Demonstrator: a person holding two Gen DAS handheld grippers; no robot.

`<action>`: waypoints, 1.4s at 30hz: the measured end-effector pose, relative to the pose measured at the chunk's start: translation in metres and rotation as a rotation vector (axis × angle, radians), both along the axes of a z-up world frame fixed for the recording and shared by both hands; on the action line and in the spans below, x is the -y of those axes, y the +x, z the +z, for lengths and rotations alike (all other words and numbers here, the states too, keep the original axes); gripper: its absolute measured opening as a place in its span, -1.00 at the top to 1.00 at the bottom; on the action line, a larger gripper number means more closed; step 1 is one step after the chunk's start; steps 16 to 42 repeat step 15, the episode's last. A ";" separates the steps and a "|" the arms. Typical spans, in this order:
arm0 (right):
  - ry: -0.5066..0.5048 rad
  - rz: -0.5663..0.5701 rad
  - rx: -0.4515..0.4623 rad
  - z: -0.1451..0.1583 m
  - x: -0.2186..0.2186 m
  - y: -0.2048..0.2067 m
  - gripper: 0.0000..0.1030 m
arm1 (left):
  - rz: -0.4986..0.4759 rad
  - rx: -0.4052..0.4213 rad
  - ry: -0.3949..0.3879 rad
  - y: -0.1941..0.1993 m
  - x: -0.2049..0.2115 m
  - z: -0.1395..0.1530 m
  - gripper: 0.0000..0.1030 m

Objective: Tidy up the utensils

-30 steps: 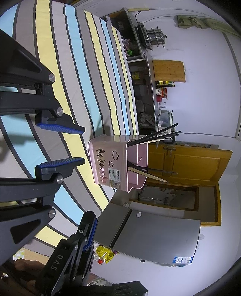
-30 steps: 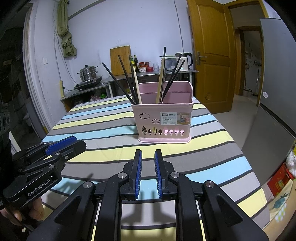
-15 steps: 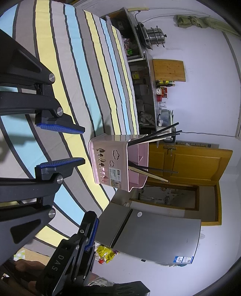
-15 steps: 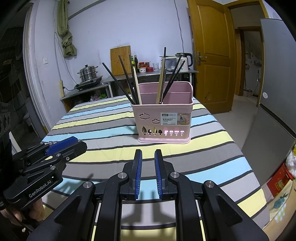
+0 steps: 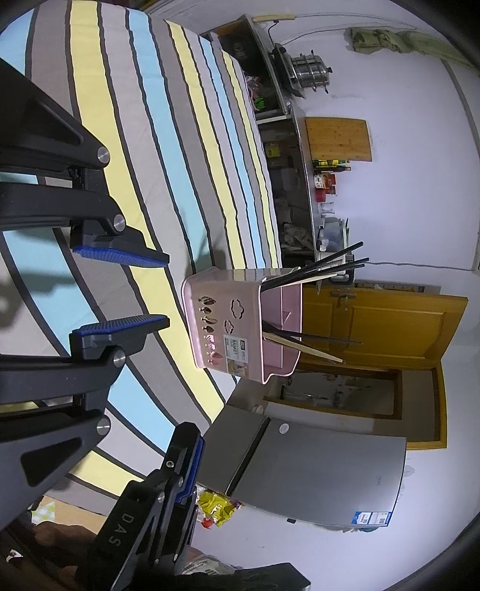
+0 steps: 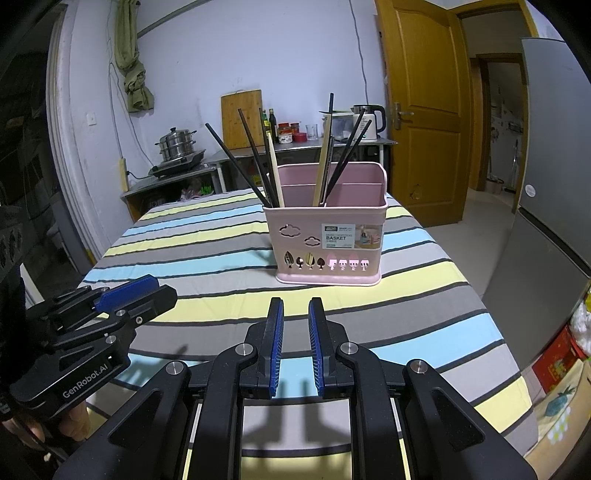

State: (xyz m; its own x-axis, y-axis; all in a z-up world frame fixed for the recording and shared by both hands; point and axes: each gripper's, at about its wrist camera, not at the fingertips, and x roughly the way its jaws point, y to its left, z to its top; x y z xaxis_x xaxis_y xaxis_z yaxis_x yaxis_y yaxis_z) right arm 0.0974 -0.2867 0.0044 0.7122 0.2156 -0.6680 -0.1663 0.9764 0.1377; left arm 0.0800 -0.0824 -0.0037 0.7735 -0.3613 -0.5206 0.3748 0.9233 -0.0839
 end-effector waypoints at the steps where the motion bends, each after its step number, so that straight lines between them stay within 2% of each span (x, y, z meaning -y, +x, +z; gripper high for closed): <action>1: 0.000 0.000 -0.001 0.000 0.000 0.000 0.73 | -0.002 -0.001 -0.001 0.000 0.000 0.000 0.50; 42: -0.002 0.002 -0.002 0.000 0.000 0.001 0.73 | -0.007 -0.004 0.004 0.001 -0.001 -0.001 0.50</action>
